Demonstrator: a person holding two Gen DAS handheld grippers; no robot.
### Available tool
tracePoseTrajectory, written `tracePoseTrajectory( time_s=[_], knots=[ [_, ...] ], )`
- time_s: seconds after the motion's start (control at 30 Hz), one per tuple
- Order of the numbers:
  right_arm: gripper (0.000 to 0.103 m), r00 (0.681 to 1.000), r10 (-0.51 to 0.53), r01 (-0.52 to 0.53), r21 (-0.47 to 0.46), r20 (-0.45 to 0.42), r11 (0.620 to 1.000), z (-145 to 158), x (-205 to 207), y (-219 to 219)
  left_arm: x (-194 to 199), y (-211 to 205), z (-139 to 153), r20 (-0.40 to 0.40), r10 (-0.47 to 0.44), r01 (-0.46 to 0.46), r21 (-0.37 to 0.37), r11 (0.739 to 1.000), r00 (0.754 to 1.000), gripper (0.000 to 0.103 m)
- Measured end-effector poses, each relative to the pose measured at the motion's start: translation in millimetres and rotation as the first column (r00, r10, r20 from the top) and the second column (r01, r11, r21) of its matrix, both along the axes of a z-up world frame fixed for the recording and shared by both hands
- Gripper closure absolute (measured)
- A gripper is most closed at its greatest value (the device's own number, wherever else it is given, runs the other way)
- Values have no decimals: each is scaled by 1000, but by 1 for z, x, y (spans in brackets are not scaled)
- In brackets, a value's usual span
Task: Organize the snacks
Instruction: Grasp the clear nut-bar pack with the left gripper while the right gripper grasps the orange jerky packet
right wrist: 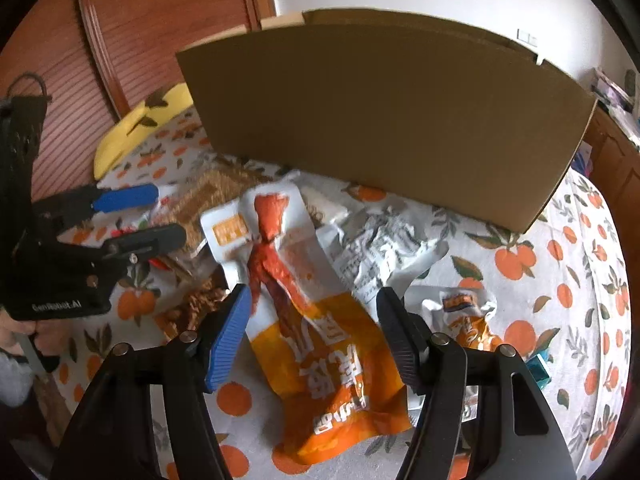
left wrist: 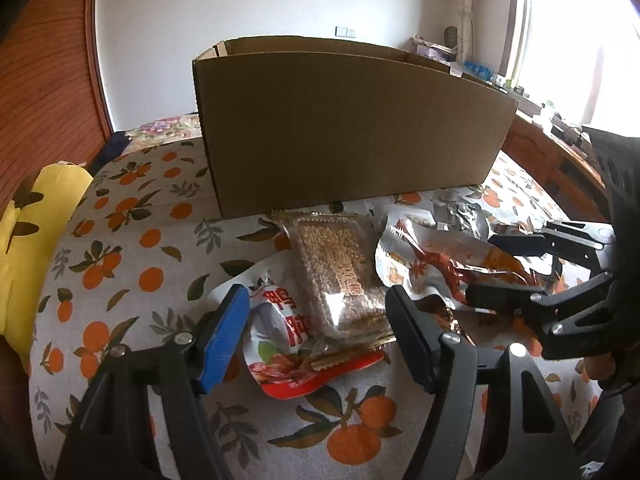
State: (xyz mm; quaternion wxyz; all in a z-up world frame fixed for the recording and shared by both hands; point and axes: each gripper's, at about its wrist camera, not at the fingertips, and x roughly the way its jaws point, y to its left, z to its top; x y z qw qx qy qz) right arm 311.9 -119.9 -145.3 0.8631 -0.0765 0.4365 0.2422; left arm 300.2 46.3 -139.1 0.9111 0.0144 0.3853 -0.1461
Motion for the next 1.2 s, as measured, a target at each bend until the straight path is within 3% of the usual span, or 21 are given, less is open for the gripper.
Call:
tracePoseTrajectory(
  time_s=[0.43, 0.53, 0.57, 0.6, 0.73, 0.9, 1.0, 1.03, 1.07, 1.2],
  knots=[
    [31, 999, 24, -23, -26, 30, 999, -7, -9, 3, 8, -11, 5, -6, -18, 19, 25, 1000, 1000, 32],
    [50, 998, 24, -22, -36, 54, 999, -2, -12, 2, 9, -14, 4, -8, -15, 15, 34, 999, 1000, 32],
    [65, 998, 19, -16, -44, 56, 999, 0, -11, 1, 9, -15, 4, -10, -15, 15, 36, 999, 1000, 32],
    [69, 998, 26, -25, -32, 49, 999, 2, -11, -1, 9, -16, 4, -12, -16, 16, 37, 999, 1000, 32],
    [73, 998, 42, -40, -29, 54, 999, 4, -15, -3, 9, -21, 3, -15, -20, 21, 46, 999, 1000, 32],
    [87, 997, 35, -37, 29, 69, 999, 16, -24, -12, 12, -30, 2, -25, -34, 36, 71, 997, 999, 32],
    [89, 997, 28, -31, 45, 71, 999, 19, -28, -15, 16, -35, 1, -31, -35, 37, 95, 995, 999, 32],
    [101, 997, 24, -28, 49, 73, 998, 20, -28, -16, 18, -35, 1, -33, -34, 37, 98, 994, 999, 32],
    [103, 997, 18, -23, 54, 74, 998, 21, -29, -19, 19, -36, 1, -36, -33, 37, 97, 995, 999, 32],
    [103, 999, 3, -8, 83, 54, 997, 16, -29, -26, 27, -37, -3, -63, -27, 32, 87, 996, 998, 32]
  ],
)
